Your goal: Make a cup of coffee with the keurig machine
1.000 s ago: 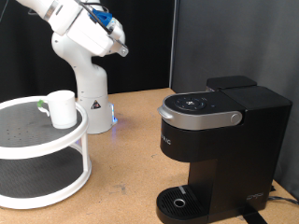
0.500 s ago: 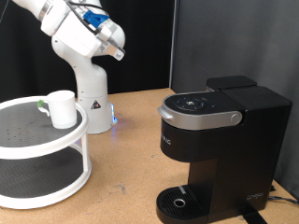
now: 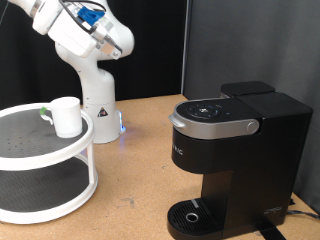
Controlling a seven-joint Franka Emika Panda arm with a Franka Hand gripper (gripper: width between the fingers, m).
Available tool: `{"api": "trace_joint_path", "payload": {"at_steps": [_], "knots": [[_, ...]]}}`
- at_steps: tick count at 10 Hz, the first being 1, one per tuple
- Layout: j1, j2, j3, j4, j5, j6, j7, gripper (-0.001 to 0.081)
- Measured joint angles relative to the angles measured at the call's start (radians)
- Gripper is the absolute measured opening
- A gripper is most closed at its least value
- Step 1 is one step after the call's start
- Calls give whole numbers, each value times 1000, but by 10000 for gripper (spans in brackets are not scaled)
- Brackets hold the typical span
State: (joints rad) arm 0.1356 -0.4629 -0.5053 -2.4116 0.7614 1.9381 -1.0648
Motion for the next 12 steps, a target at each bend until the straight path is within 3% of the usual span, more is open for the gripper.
{"api": "trace_joint_path", "payload": {"at_steps": [8, 10, 12], "knots": [[-29, -26, -17, -18, -5, -14, 1, 1], [-59, -41, -44, -35, -23, -70, 0, 1], [-94, -68, -84, -35, -76, -184, 0, 1]]}}
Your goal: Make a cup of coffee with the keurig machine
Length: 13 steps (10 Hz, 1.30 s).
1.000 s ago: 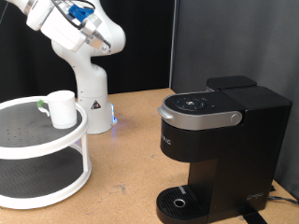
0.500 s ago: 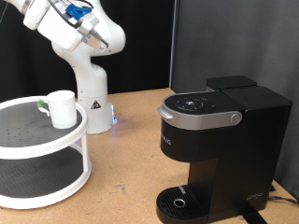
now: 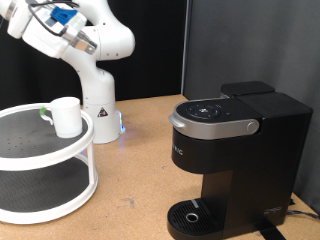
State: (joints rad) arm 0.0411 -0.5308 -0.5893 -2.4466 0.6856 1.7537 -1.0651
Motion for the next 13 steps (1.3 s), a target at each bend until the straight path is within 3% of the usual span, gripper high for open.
{"api": "trace_joint_path", "payload": {"at_steps": [2, 4, 7, 13], "knots": [[-24, -36, -27, 1, -35, -75, -1, 1], [-24, -32, -30, 1, -53, -89, -1, 1], [-45, -33, -79, 20, -151, -200, -12, 1], [-82, -42, -214, 139, -264, -367, -54, 1]]}}
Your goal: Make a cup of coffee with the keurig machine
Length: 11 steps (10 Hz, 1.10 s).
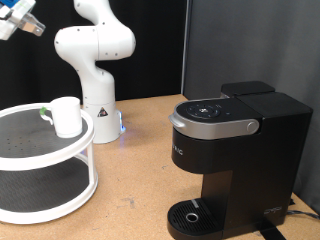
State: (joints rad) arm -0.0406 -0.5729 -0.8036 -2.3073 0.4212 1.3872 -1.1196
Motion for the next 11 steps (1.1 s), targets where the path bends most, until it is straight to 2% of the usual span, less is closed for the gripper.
{"api": "trace_joint_path", "payload": {"at_steps": [3, 6, 9, 11], "knots": [[-2, 0, -41, 24, -70, -38, -36, 1], [-3, -1, -61, 33, -64, -34, -41, 1], [-3, 2, -60, 21, -80, -25, -40, 1], [-3, 4, -58, -5, -97, 20, -41, 1]]}}
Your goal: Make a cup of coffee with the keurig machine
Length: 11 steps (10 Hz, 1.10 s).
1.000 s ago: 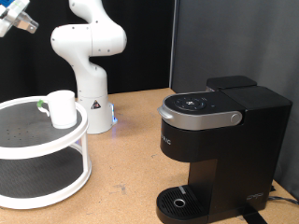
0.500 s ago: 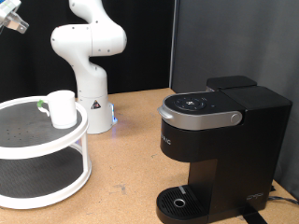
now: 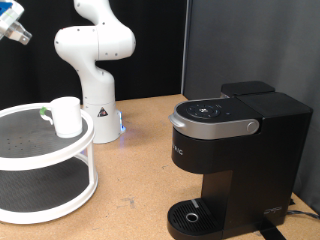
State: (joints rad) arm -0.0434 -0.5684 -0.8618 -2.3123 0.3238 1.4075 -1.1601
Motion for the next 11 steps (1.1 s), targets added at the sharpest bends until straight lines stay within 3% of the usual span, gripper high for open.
{"api": "trace_joint_path", "payload": {"at_steps": [11], "knots": [[5, 143, -33, -116, -15, 194, -156, 1]]}}
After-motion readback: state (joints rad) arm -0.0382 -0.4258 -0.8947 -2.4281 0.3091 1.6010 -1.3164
